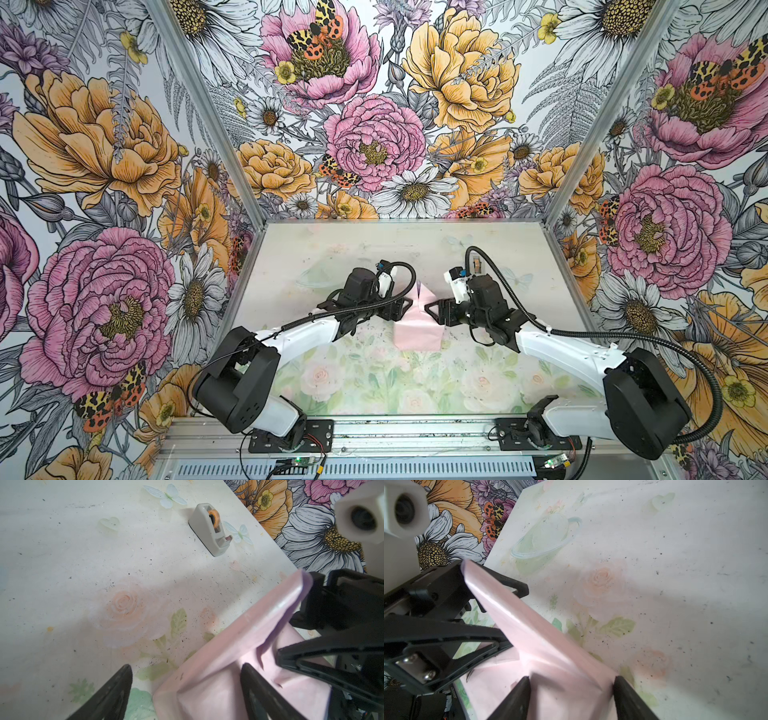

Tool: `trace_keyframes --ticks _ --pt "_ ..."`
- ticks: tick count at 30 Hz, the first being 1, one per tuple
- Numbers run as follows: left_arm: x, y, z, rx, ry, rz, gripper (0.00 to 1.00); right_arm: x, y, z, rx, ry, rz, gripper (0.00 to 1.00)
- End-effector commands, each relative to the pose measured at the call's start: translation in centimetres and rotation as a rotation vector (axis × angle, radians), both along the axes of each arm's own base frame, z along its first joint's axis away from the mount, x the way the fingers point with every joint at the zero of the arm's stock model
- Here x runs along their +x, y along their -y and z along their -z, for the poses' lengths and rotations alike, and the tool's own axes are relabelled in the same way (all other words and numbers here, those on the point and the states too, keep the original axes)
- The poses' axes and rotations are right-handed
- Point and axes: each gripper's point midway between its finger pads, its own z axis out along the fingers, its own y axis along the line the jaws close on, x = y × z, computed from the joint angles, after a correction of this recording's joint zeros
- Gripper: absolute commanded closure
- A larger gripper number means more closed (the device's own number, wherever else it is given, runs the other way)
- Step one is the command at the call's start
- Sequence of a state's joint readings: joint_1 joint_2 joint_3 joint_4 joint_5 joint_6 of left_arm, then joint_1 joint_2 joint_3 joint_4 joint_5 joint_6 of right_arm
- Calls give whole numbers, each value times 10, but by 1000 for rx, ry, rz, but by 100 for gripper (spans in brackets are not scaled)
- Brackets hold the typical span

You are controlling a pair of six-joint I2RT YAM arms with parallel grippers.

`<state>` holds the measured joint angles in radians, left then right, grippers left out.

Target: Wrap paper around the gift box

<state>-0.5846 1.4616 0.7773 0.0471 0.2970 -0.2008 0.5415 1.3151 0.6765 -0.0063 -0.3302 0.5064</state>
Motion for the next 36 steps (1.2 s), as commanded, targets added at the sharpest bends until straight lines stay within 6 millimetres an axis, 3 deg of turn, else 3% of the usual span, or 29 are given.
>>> trace_keyframes --ticks 1,5,8,13,17,23,36 --pt "-1 -10 -14 -24 19 -22 17 -6 6 18 -47 -36 -5 36" --pt "-2 -19 -33 -53 56 -49 17 -11 9 20 -47 -41 1 36" --pt "-4 -27 -42 -53 75 -71 17 -13 6 11 -16 -26 -18 36" --pt "-7 -46 -42 -50 81 -136 17 -19 0 -34 94 50 -50 35" --pt "-10 -55 -39 -79 80 -157 17 -22 11 -56 117 112 -39 33" --pt "-12 -53 -35 -104 71 -135 17 -8 34 -61 89 192 -42 36" --pt "-10 -50 -31 -122 70 -107 17 11 0 -49 142 234 -329 45"
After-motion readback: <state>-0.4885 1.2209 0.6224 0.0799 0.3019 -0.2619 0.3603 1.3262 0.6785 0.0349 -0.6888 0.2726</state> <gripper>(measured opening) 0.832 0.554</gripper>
